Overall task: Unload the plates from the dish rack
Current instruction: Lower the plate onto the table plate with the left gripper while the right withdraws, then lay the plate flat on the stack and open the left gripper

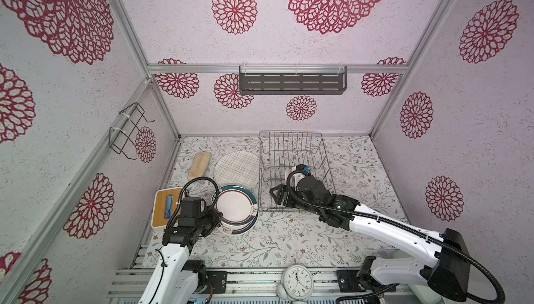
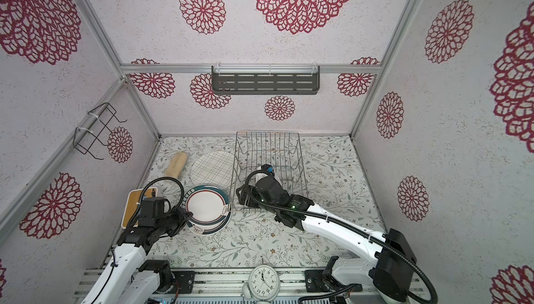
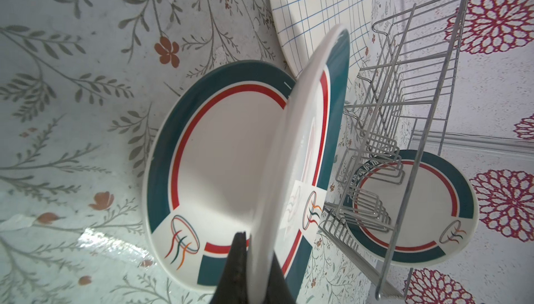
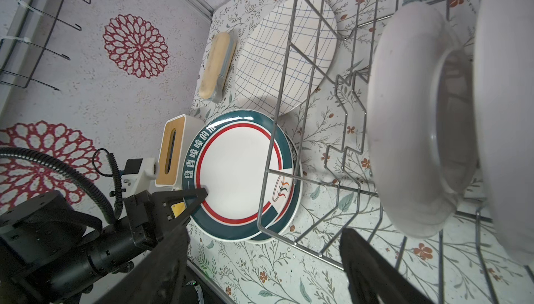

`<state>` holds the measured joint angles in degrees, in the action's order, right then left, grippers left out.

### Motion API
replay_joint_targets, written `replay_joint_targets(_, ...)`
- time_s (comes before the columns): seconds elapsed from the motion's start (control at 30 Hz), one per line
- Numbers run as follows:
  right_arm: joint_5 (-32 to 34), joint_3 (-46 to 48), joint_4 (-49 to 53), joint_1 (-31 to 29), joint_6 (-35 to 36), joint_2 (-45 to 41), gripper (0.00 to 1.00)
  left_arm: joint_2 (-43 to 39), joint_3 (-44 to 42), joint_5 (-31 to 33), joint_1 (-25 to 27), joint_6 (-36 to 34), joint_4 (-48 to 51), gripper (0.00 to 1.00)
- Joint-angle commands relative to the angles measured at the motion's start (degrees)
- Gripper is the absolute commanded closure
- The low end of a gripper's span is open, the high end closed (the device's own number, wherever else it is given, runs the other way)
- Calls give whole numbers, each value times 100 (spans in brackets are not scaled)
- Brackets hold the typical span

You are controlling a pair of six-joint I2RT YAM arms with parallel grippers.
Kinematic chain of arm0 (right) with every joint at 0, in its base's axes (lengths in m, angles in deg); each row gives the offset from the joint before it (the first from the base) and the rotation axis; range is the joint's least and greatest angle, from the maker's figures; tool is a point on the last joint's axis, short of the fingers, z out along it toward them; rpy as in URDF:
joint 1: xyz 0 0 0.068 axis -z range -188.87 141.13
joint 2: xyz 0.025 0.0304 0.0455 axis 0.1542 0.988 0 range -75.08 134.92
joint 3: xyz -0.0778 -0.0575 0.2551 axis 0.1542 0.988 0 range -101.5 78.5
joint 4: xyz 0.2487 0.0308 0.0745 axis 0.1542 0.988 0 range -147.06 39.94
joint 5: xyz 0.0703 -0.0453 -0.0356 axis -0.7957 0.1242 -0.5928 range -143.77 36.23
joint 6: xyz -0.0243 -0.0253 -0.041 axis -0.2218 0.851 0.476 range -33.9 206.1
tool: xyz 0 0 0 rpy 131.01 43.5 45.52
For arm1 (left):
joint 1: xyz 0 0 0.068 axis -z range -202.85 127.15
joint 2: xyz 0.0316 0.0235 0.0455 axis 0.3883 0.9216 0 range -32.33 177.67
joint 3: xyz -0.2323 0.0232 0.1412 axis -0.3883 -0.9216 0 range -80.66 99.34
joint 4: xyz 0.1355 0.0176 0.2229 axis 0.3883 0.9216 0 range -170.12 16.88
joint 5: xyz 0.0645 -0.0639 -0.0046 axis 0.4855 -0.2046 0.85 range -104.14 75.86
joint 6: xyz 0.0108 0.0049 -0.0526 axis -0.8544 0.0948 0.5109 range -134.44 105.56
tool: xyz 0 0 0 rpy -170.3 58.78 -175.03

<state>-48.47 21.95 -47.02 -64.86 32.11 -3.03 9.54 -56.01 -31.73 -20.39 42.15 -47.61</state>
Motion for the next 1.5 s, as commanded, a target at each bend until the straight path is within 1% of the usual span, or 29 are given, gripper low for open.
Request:
replay_joint_targets(0.0,-3,-192,-79,-35,124,2,15,-12,-65,-243,-77,20,-563,100)
replay_joint_targets(0.1,-3,-189,-74,-44,124,33,15,5,-213,-386,-130,141,-746,100)
replay_joint_targets(0.47,6,-224,-71,-53,137,72,14,62,-372,-383,-209,176,-722,100)
replay_joint_targets(0.63,15,-219,-58,-62,156,72,14,137,-391,-325,-220,194,-693,97)
replay_joint_targets(0.87,40,-221,-41,-62,155,46,14,72,-420,-316,-220,229,-650,86)
replay_joint_targets(1.23,85,-194,-3,-62,162,-8,13,14,-376,-263,-225,233,-554,74)
replay_joint_targets(1.33,103,-189,3,-62,168,-41,13,48,-349,-263,-220,198,-546,67)
replay_joint_targets(1.47,120,-187,23,-62,176,-60,13,158,-306,-273,-220,141,-518,56)
